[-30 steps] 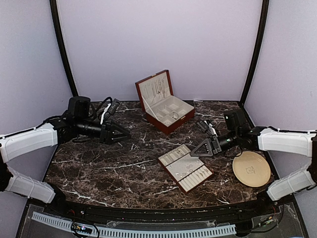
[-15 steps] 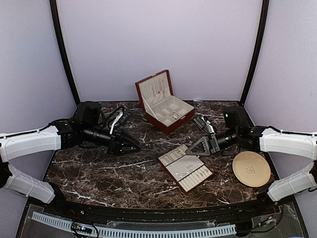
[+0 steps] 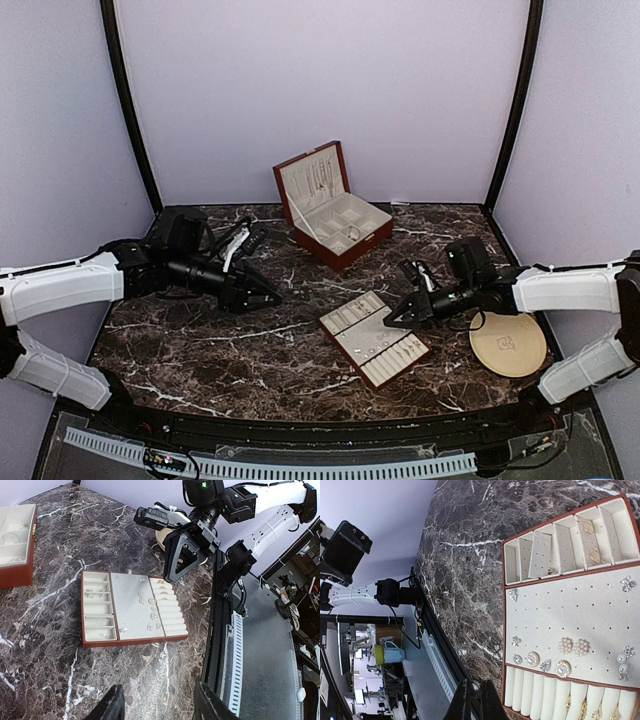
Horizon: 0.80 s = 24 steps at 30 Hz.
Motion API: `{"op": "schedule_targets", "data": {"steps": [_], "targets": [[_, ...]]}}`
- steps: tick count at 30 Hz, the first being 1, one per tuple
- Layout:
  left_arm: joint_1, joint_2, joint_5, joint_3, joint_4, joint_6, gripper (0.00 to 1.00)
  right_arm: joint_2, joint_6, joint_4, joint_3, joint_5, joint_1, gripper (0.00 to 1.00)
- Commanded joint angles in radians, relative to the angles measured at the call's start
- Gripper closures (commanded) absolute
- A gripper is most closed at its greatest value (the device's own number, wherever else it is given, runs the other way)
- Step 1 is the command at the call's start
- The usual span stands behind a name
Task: Organize the mixed jewelry
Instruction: Insert the earring into the earring holder.
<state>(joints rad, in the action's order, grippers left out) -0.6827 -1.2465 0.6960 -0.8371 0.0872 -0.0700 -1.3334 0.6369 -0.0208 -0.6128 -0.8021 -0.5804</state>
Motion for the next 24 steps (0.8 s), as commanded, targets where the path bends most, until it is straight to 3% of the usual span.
{"op": "schedule_targets", "data": {"steps": [1, 24], "targets": [[0.000, -0.005, -0.003, -0.031, 0.031, 0.022, 0.51, -0.033, 0.069, 0.068, 0.026, 0.039, 0.013, 0.94], [0.001, -0.013, -0.059, -0.039, 0.056, 0.026, 0.52, -0.161, 0.063, 0.050, 0.057, 0.114, 0.061, 0.94]]}}
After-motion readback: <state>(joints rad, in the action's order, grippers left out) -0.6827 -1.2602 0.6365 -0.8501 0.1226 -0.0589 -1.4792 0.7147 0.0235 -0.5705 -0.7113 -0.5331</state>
